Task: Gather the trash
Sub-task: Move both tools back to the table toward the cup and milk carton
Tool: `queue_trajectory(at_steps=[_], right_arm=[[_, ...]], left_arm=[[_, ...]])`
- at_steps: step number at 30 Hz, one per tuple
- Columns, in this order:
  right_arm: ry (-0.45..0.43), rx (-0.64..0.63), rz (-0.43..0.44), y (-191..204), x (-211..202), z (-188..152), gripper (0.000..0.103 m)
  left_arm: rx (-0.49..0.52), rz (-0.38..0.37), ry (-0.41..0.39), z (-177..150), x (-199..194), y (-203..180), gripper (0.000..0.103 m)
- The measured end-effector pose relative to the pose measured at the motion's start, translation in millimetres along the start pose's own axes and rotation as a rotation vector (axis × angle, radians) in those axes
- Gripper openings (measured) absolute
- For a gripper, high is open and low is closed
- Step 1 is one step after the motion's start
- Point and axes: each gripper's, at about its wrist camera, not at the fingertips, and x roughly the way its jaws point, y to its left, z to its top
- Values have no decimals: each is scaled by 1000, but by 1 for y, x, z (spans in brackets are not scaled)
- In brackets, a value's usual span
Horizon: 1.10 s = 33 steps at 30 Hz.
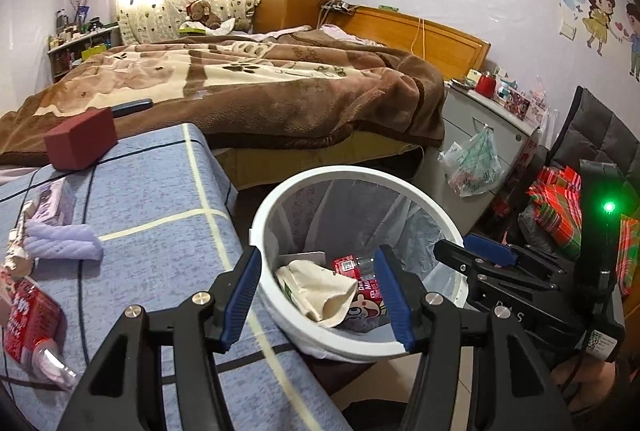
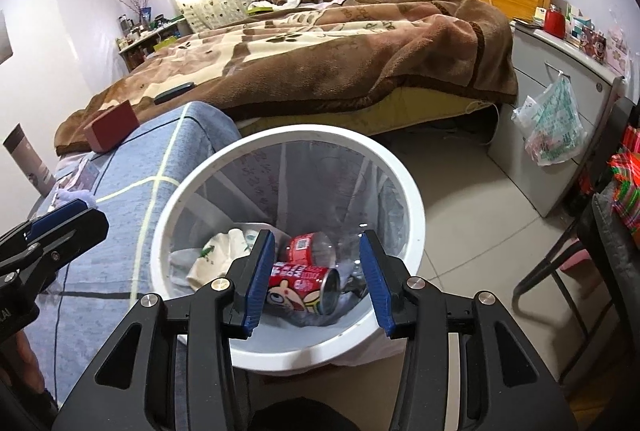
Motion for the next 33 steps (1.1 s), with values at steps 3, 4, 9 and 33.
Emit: queue_trajectory(at_steps=[3,4,9,33], right_arm=[[-10,-13,6,7,-4,-1,46],[-14,-17,8,10,-5,-1,46],[-30,-25,36,22,-10,-3,46],[-22,-154,177,110,-12,-17,47]], left_arm=[[-6,16,-25,-3,-12,6,60],[-8,19,-31,-3,-16,8,61],[-25,44,-44,-9,-32,24,61],[-241,254,-130,-53,-116,155,63]])
